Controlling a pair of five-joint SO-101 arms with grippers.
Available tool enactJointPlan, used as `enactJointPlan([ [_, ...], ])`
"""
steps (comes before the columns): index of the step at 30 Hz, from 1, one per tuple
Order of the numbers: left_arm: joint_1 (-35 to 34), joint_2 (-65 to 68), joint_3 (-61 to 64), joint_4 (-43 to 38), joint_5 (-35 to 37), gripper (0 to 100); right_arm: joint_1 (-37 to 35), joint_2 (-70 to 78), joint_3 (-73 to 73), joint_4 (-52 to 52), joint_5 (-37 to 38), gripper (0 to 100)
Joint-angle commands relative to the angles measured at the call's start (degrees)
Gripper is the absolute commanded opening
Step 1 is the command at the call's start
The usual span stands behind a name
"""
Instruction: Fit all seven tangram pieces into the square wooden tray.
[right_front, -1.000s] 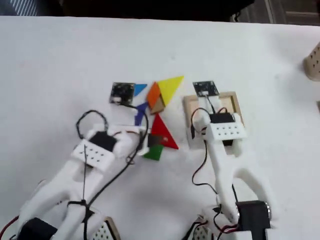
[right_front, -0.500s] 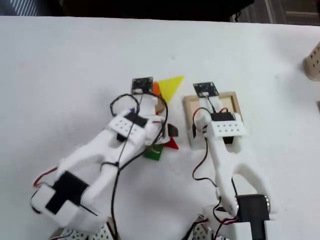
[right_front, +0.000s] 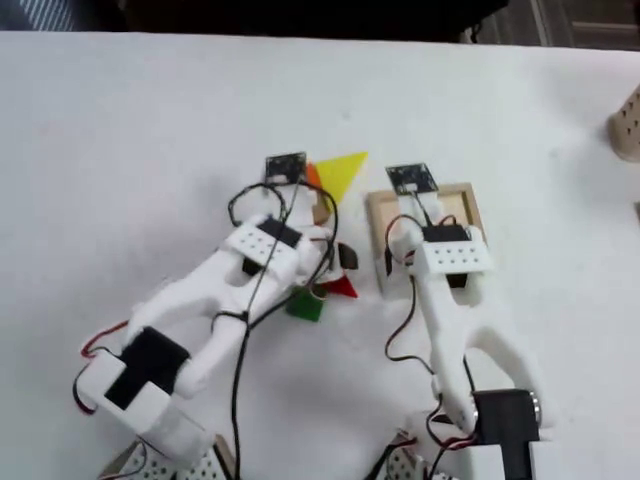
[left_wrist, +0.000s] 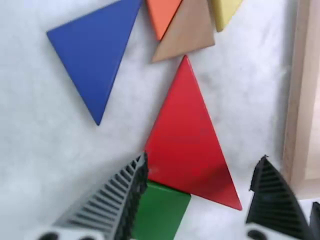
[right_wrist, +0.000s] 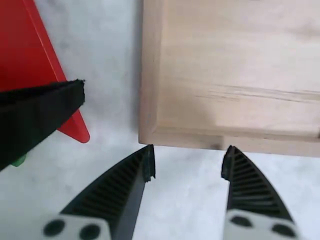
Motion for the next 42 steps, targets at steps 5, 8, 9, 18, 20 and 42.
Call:
enactJointPlan([
  [5, -0.3, 0.1, -1.8, 0.7, 2.2, 33, 0.4, -0.1, -2.7, -0.6, 0.9, 21.9],
  [8, -1.6, 0.1, -1.9, 0.7, 2.7, 33, 0.4, 0.0, -2.7, -0.6, 0.9, 21.9],
  [9, -1.8, 0.1, -1.9, 0.7, 2.7, 33, 0.4, 0.0, -2.7, -0.6, 0.9, 21.9],
  [18, -2.0, 0.1, -2.0, 0.7, 2.9, 33, 0.4, 0.1, -2.7, -0.6, 2.7, 21.9],
  [20, -2.0, 0.1, -2.0, 0.7, 2.9, 33, 0.3, 0.1, -2.7, -0.6, 2.9, 21.9],
  [42, -2.6, 12.3, -14.0, 12.7, 2.6, 33, -0.1, 0.2, -2.7, -0.7, 3.2, 21.9],
])
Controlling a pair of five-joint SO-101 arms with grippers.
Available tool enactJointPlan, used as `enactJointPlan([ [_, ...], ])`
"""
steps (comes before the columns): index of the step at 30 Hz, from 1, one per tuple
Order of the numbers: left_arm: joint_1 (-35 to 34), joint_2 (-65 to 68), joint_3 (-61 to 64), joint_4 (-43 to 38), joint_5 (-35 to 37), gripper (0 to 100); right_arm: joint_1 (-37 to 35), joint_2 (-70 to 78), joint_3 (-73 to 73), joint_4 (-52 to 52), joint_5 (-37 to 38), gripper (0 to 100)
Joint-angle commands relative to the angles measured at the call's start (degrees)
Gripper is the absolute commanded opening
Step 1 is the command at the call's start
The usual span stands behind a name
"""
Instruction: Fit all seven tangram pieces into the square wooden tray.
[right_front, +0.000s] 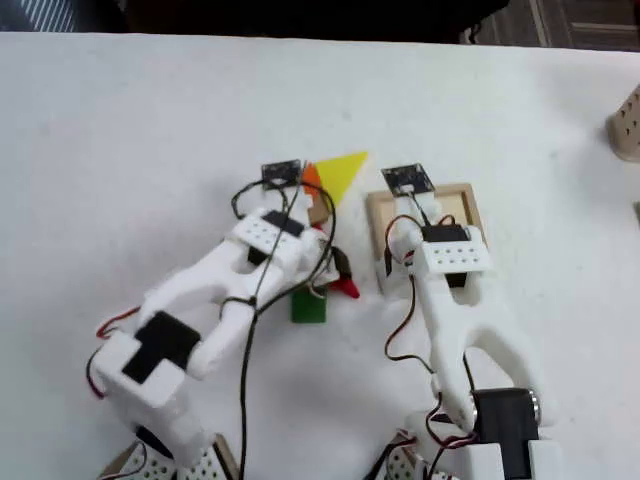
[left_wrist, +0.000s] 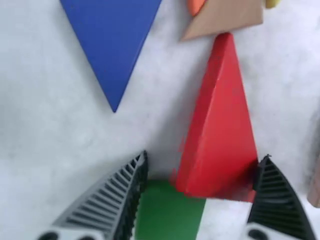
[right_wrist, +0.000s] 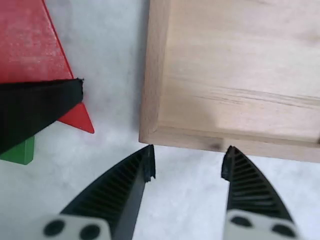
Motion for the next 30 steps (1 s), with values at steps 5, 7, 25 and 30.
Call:
enactJointPlan([
  [5, -1.5, 6.7, -10.6, 5.0, 0.5, 33, -0.1, 0.0, -2.7, -0.7, 0.7, 21.9],
  [7, -1.4, 6.7, -11.0, 4.7, 0.5, 32, -0.1, 0.0, -2.7, -0.7, 0.7, 21.9],
  [25, 0.2, 6.7, -11.1, 0.0, -1.6, 12, 0.2, 0.0, -2.7, -0.7, 0.7, 21.9],
  [30, 0.1, 6.7, -11.1, -1.5, -4.9, 3, 0.2, 0.0, -2.7, -0.7, 0.7, 21.9],
])
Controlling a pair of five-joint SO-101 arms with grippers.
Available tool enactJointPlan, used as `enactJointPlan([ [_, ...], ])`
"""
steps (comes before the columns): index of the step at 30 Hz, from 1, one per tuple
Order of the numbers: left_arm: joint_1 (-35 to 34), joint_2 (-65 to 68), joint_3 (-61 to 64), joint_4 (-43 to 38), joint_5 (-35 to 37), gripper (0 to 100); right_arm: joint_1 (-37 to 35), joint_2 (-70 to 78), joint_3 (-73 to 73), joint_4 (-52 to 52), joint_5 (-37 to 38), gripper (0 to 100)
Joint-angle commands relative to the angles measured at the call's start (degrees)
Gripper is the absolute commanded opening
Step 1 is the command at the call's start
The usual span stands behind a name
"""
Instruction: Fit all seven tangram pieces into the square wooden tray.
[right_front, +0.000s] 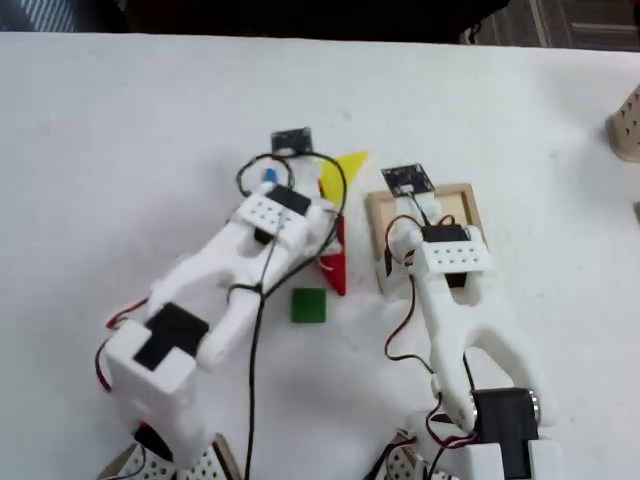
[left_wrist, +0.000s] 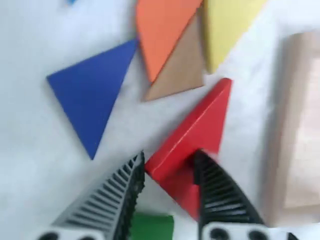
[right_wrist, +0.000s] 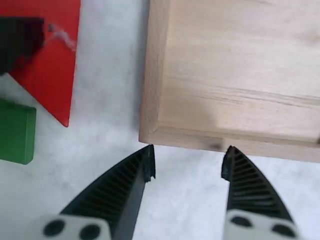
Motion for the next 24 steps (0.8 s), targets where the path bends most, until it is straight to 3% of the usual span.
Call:
enactJointPlan([
  [1, 0.7, 0.8, 0.1, -1.8, -1.9, 3, 0.2, 0.0, -2.7, -0.7, 0.7, 21.9],
  [18, 1.8, 0.8, -4.0, -1.7, -2.0, 3, 0.5, -0.5, -2.7, -0.5, 0.7, 21.9],
  [24, 4.9, 0.8, -5.7, -1.8, -2.2, 2, 4.4, -0.1, -4.0, -0.3, 0.3, 21.9],
])
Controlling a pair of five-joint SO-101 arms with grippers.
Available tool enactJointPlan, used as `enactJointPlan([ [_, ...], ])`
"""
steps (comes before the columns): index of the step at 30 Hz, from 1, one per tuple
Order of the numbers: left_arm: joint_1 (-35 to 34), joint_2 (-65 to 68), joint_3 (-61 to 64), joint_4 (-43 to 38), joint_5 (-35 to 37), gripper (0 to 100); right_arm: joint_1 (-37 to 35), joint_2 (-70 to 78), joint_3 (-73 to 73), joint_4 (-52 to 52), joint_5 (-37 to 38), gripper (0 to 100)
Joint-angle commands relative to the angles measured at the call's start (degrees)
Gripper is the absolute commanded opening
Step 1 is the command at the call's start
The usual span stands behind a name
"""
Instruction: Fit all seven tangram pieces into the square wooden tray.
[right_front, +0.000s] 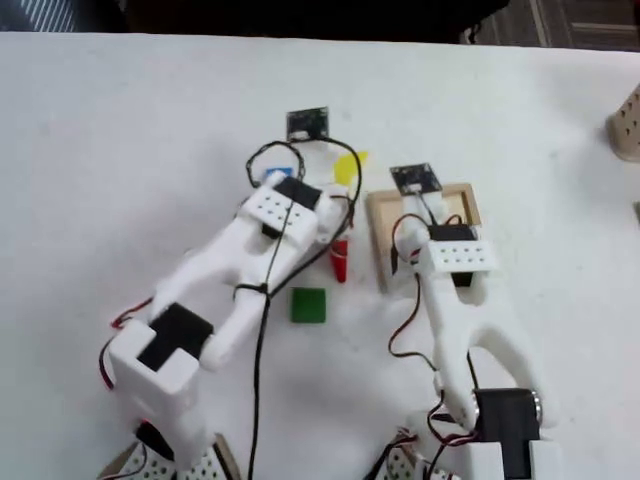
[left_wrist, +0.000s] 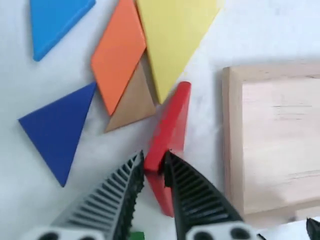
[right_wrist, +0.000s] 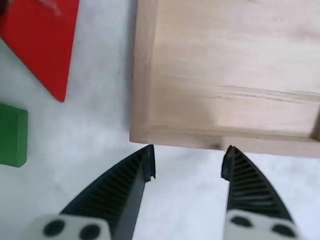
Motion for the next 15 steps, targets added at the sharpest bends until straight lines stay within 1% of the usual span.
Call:
enactJointPlan([
  [1, 3.5, 1.5, -0.7, 0.0, -0.7, 2, 2.6, -0.2, -3.3, -0.3, 0.3, 21.9],
  [12, 3.3, 1.5, -1.7, 0.0, -0.7, 2, 4.4, -0.6, -3.4, -0.3, 0.2, 21.9],
  [15, 3.3, 1.6, -1.3, 0.3, -0.7, 2, 5.9, -0.7, -3.5, -0.3, 0.2, 21.9],
])
